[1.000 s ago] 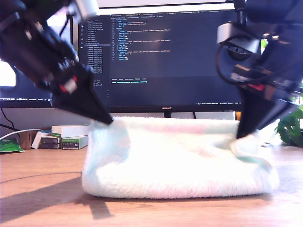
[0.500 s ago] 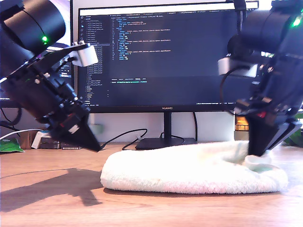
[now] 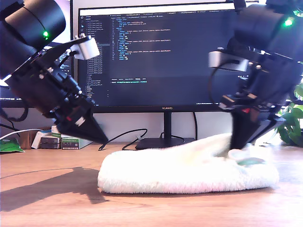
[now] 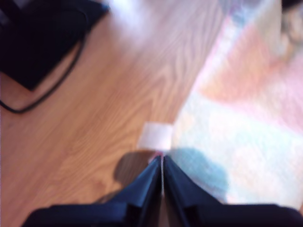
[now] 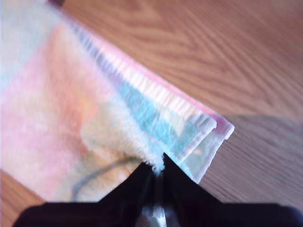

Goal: Fold the tea towel to a neat square and place it to the right

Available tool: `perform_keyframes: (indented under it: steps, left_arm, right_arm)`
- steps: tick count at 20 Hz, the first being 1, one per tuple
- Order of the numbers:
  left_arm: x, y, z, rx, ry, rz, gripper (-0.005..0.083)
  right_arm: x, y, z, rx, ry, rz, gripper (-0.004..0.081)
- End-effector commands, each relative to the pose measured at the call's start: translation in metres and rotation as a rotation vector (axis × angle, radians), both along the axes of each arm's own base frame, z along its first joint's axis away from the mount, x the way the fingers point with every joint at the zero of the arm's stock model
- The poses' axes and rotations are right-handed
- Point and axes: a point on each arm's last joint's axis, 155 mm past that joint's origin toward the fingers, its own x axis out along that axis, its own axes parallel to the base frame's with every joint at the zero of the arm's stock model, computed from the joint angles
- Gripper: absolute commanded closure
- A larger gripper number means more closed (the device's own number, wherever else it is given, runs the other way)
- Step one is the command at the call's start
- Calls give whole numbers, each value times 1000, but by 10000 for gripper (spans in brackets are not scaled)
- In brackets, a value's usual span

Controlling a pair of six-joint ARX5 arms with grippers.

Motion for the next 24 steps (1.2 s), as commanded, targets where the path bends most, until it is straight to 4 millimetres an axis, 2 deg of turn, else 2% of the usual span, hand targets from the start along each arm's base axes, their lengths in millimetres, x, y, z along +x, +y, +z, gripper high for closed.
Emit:
perform_keyframes:
  steps: [1,3,5,8,11,18,24]
  left_arm:
    - [1,2,-3,-25,32,12,783]
    - [3,3,-1,-49,45,19,783]
    - [4,0,4,-90,58,25,783]
    - [-12,-16,10,-186,145,-32,783]
    - [-20,-23,7,-207,179,-75,783]
    - [-28,-39,-33,-215,276,-144,788]
    - [-30,-36,-72,-166,352,-118,793]
  right_arm:
    - [2,1,-2,-12,-15,31,781]
    - [4,10,1,12,-34,52,781]
    - [1,4,-6,-23,-17,53,781]
    - [4,0,-18,-47,3,38,781]
    - [4,0,-24,-52,16,40,781]
    - [7,5,-21,-37,-2,47,781]
    - [9,5,-19,-36,-8,45,781]
